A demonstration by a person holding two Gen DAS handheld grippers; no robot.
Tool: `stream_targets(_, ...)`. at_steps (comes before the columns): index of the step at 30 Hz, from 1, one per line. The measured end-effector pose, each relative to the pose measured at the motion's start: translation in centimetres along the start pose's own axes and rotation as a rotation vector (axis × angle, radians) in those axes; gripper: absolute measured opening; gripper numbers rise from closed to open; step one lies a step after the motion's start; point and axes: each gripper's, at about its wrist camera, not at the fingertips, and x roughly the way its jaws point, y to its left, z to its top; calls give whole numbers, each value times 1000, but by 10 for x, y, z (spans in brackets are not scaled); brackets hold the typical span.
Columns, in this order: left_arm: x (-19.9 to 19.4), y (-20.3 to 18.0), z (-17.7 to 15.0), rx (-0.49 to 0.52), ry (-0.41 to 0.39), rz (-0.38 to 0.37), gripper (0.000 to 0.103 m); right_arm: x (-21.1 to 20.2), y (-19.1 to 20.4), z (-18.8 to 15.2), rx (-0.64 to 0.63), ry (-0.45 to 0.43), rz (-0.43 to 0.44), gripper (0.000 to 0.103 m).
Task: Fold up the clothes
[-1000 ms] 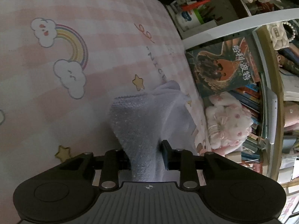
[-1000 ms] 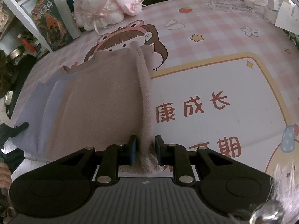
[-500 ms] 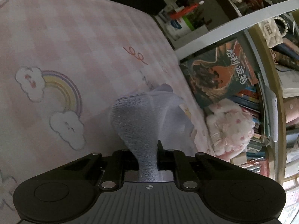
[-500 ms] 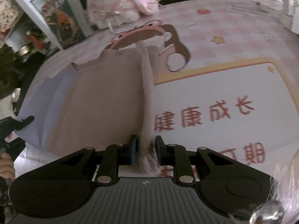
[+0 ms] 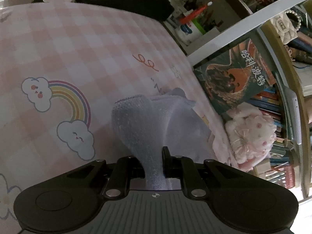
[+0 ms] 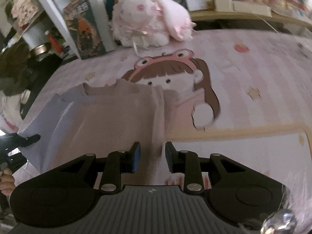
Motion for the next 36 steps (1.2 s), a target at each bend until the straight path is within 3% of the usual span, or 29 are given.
stream_targets(5,-9,-17,-7,26,-58,31,12,20,-14,16,-50,59,67,17)
stream_targets(10,-34,-58,-18,99,-125,-12,12,23,-30,18,-35,77,149,15)
stream_targets(14,-55,-106,-35,222,-171,-64,12,25,-40,19,-27,89,199,14)
stream_targets(17,-68,-151,-60,359,-195,-101,12,27,-45,21,-31,99,229,14)
stream_targets(20,-70,-191,-103,573,-192,-77,12,28,-50,22,-39,110,257,14)
stream_targets(22,-61,-215,-145,765,-160,-22,13,28,-53,23,-44,117,276,14)
stream_targets(26,-21,-235,-233,1162,-12,131,22,29,-58,22,-43,129,308,14)
stream_targets(29,-4,-232,-280,1389,-13,235,27,31,-61,23,-44,139,326,14)
stream_targets(33,0,-227,-300,1507,-46,292,28,32,-62,24,-44,152,339,15)
stream_targets(36,-6,-229,-292,1453,-47,283,29,25,-67,24,-27,152,349,19)
